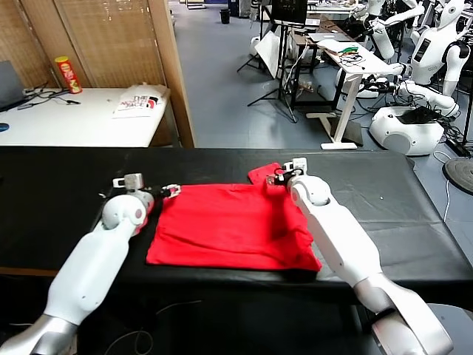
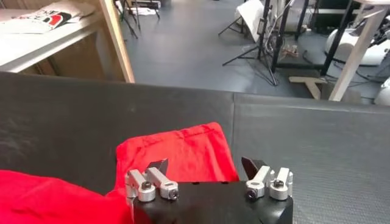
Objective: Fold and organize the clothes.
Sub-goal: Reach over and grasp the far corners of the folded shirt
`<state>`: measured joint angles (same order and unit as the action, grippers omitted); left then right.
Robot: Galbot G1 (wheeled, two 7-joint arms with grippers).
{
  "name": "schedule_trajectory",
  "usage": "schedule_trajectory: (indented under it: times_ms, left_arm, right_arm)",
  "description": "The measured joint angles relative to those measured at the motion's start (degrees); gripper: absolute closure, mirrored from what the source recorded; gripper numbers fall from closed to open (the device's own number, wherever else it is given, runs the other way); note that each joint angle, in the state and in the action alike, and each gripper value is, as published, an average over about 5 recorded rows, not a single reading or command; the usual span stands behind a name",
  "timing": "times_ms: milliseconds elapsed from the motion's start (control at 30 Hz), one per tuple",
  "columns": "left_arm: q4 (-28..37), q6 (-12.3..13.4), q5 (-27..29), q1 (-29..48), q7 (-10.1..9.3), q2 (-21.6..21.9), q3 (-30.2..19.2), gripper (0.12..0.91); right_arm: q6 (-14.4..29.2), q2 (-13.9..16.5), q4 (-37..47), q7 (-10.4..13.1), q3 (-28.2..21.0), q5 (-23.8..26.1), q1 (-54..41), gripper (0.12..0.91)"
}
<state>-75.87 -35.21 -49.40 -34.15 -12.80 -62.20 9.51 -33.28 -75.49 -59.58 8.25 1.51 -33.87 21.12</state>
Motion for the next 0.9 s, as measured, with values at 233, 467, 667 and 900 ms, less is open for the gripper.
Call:
schedule_trajectory:
  times_ms: [233, 467, 667, 900]
  left_arm:
    - [1.04, 0.52, 1.14, 0.48, 0.35, -0.99, -0.42, 0.345]
    - [1.38, 0.95, 2.09, 0.62, 1.12, -1.12, -0.66, 0.714]
    - [1.45, 1.59, 2.65, 0.57, 1.84, -1.13, -0.63, 0.902]
    - [0.47, 2.73, 2.46, 0.30, 2.12, -1.12, 0.20, 0.902]
  right_arm:
    - [0.94, -0.58, 1.63, -0.79, 1.54, 0.09, 0.22, 0.299]
    - [1.47, -1.43, 3.29, -1.57, 3.16, 0.12, 0.03, 0.695]
    - [2.35, -1.65, 2.62, -1.80, 3.91, 0.44, 0.77, 0.892]
    - [5.60, -0.42, -1.44, -4.51, 5.19, 0.06, 2.74, 0.897]
